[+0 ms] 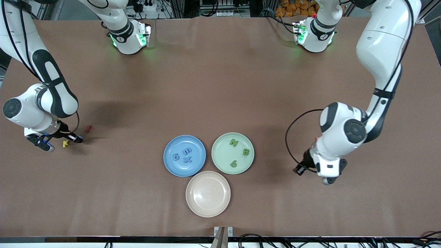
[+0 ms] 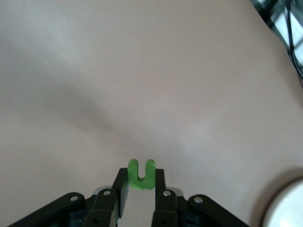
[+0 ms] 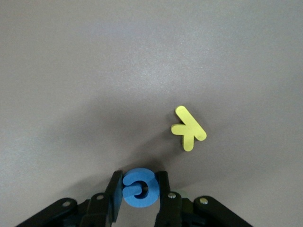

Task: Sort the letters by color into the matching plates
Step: 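Grasp the blue c with the right gripper while the left gripper carries u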

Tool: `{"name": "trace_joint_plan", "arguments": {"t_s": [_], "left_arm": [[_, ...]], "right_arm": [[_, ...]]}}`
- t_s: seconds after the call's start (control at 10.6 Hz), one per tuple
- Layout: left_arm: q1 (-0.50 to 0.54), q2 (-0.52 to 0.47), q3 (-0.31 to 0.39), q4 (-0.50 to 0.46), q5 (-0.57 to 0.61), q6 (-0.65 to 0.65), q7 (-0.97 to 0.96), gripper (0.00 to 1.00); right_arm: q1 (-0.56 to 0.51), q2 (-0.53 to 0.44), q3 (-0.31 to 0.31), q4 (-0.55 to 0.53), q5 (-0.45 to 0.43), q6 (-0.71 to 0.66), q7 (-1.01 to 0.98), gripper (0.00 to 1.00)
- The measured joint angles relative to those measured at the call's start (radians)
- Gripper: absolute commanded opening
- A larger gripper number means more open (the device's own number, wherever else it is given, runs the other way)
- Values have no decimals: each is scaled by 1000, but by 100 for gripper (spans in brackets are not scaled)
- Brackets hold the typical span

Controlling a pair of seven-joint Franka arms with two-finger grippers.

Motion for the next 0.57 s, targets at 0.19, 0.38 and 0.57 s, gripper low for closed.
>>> {"name": "trace_joint_plan", "arguments": {"t_s": [0.19, 0.38, 0.57], "left_arm": [[-76, -13, -4, 1, 0, 0, -128, 0], [-168, -26, -4, 1, 0, 0, -302, 0], [-214, -35, -3, 2, 0, 0, -367, 0]], "right_arm": [[1, 1, 2, 0, 0, 2, -1, 25], [2, 1, 3, 3, 0, 2, -7, 24], [10, 4, 11, 18, 0, -8, -9, 24]]}}
